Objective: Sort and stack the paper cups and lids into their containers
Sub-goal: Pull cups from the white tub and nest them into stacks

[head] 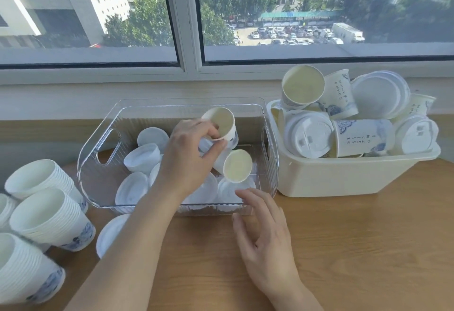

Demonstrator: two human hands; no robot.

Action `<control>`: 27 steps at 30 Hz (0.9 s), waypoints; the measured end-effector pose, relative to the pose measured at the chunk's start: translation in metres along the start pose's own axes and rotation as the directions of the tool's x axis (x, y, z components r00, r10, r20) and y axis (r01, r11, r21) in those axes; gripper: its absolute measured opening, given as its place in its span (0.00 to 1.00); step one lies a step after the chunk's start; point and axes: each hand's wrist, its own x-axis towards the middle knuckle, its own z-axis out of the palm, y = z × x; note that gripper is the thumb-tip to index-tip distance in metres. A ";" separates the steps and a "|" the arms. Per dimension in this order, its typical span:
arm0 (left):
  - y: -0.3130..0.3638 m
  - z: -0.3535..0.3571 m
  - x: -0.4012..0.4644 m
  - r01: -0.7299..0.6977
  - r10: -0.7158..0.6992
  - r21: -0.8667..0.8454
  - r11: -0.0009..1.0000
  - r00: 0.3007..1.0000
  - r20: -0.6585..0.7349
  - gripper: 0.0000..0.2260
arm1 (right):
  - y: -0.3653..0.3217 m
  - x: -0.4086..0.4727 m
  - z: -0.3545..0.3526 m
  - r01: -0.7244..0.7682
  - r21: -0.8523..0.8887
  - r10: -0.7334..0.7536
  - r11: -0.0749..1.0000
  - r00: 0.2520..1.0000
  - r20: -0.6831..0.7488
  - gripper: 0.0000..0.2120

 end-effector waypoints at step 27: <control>0.024 -0.028 -0.074 0.340 -0.257 -0.464 0.818 0.938 0.234 0.09 | -0.019 -0.004 -0.019 -0.129 0.272 0.173 0.954 0.974 -0.145 0.26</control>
